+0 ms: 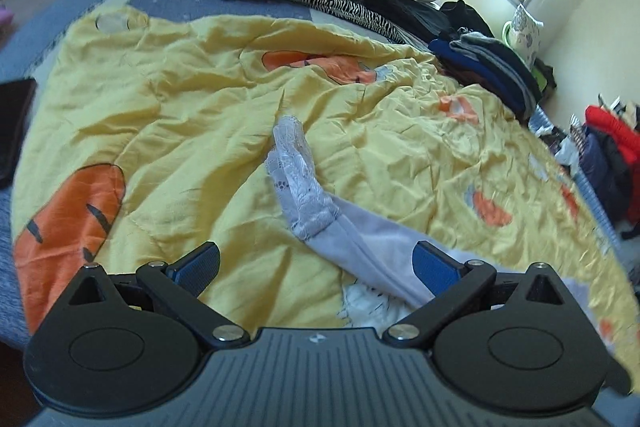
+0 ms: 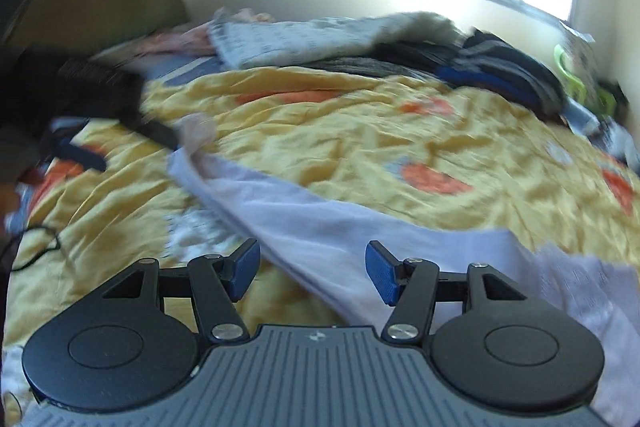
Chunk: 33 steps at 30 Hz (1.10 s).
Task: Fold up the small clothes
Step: 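Grasp the lace cuff of the other sleeve with the left gripper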
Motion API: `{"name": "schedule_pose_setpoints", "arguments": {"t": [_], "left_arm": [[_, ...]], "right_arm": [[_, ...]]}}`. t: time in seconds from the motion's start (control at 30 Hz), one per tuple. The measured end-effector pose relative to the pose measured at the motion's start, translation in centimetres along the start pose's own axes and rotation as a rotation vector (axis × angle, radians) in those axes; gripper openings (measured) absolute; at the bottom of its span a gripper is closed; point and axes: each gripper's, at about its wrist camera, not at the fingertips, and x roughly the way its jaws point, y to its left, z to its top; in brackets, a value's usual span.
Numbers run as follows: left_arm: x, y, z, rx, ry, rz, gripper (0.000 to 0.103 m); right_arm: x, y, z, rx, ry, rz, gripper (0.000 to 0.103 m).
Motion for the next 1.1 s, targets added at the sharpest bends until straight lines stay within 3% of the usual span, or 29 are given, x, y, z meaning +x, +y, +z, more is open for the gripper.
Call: {"name": "schedule_pose_setpoints", "arguments": {"t": [0.3,0.37,0.4,0.43,0.47,0.6,0.67,0.73,0.83,1.03,1.1], "left_arm": [[2.6,1.1,2.1,-0.137,0.130,-0.123,0.103],[3.0,1.3,2.2,-0.151,0.155,-0.137,0.103],[3.3,1.5,2.2,-0.161,0.167,-0.144,0.103],[3.6,1.7,2.3,-0.176,0.182,-0.158,0.103],[3.8,1.9,2.3,-0.189,0.195,-0.172,0.103],[4.6,2.4,2.1,-0.231,0.222,-0.228,0.101],[4.9,2.6,1.9,-0.248,0.226,-0.248,0.089],[5.1,2.5,1.7,-0.247,0.239,-0.270,0.060],[5.3,2.4,1.3,-0.237,0.224,-0.252,0.040],[5.9,2.9,1.1,-0.258,0.210,-0.223,0.038],[5.9,2.8,1.0,-0.248,0.198,-0.221,0.038]], "right_arm": [[5.6,6.6,2.5,-0.273,-0.035,0.035,0.056],[6.5,7.8,2.7,-0.324,-0.045,0.025,0.047],[6.9,8.3,2.7,-0.355,-0.048,0.014,0.036],[7.0,8.9,2.6,-0.392,-0.057,0.002,0.014],[6.9,9.5,2.3,-0.431,-0.077,-0.009,0.008],[5.1,11.5,1.2,-0.546,-0.167,-0.042,0.008],[4.4,12.1,0.9,-0.588,-0.196,-0.046,0.008],[4.1,12.3,0.9,-0.598,-0.195,-0.041,0.007],[4.1,12.2,1.0,-0.574,-0.177,-0.022,0.007],[2.6,11.3,1.4,-0.495,-0.149,0.058,0.009],[1.6,10.4,1.5,-0.455,-0.167,0.052,0.024]]}}
